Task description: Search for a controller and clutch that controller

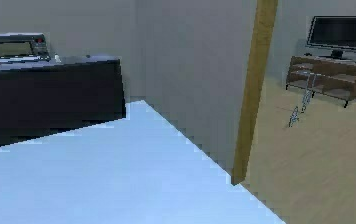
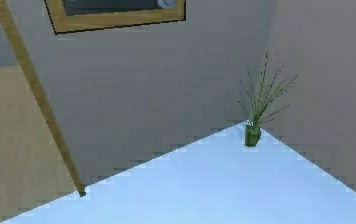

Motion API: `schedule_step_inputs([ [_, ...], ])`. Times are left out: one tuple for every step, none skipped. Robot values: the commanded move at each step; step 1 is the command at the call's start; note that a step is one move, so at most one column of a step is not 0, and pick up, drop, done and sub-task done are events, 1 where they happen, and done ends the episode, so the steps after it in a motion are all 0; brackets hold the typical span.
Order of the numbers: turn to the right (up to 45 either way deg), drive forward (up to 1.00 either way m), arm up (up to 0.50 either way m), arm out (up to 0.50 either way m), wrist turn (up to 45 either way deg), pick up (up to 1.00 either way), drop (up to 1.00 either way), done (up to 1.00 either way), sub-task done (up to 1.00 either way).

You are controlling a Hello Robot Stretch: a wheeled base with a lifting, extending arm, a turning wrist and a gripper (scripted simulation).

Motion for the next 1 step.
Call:
schedule_step_inputs([
  [33.0,0.00,0.00,0.00,0.0,0.00,0.00,0.00,0.00],
])
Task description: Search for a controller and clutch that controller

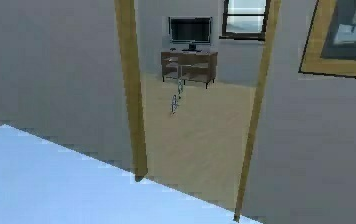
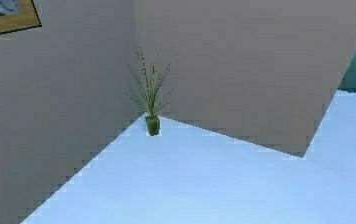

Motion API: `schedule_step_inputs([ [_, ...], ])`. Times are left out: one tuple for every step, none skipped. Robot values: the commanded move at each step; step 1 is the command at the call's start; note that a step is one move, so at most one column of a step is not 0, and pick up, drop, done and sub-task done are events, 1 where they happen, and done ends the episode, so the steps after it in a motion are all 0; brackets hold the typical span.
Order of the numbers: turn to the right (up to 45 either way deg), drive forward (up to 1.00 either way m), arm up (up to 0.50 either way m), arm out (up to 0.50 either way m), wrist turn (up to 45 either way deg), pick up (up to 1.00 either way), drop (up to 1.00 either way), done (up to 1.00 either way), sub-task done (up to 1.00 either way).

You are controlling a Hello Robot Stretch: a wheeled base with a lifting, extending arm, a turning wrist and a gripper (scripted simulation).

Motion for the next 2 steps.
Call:
schedule_step_inputs([
  [0.0,1.00,0.00,0.00,0.0,0.00,0.00,0.00,0.00],
  [9.0,0.00,0.00,0.00,0.0,0.00,0.00,0.00,0.00],
])
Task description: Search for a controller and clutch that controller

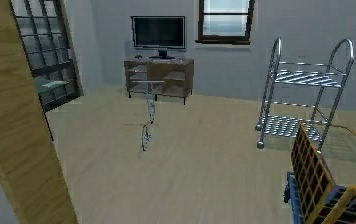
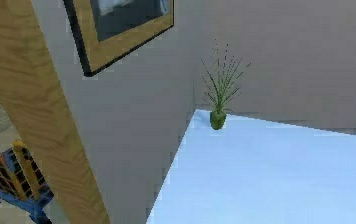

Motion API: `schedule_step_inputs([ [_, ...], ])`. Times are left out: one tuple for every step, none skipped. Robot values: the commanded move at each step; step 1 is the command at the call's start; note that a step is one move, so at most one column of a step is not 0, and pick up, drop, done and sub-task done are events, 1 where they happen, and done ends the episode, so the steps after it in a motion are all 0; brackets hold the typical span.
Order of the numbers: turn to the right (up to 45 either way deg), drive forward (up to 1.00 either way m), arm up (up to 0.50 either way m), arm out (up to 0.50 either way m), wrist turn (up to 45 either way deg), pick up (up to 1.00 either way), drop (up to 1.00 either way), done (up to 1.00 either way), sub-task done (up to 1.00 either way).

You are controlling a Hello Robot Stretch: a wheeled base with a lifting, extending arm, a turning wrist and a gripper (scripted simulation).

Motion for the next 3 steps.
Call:
schedule_step_inputs([
  [0.0,0.20,0.00,0.00,0.0,0.00,0.00,0.00,0.00],
  [3.0,0.00,0.00,0.00,0.0,0.00,0.00,0.00,0.00],
  [0.0,1.00,0.00,0.00,0.0,0.00,0.00,0.00,0.00],
])
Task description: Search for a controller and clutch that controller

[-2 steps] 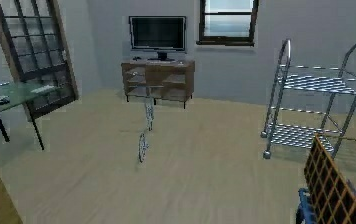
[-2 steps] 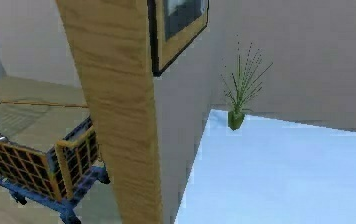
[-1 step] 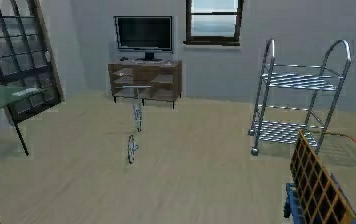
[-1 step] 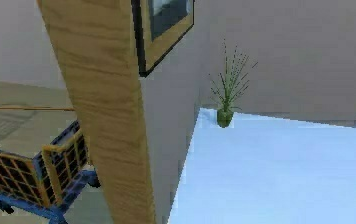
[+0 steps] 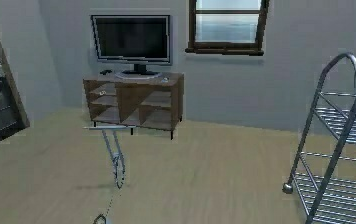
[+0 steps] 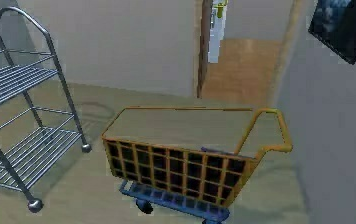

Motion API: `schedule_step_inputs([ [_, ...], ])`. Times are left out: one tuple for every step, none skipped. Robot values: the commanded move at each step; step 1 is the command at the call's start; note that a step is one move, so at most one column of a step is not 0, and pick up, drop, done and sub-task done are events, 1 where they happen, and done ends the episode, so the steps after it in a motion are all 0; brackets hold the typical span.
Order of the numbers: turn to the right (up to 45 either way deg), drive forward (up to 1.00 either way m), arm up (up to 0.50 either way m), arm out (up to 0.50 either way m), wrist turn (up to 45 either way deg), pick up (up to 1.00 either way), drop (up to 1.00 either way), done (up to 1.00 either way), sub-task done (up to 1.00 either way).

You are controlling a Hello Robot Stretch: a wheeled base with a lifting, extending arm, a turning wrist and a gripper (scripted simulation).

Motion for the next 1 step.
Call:
schedule_step_inputs([
  [0.0,1.00,0.00,0.00,0.0,0.00,0.00,0.00,0.00],
])
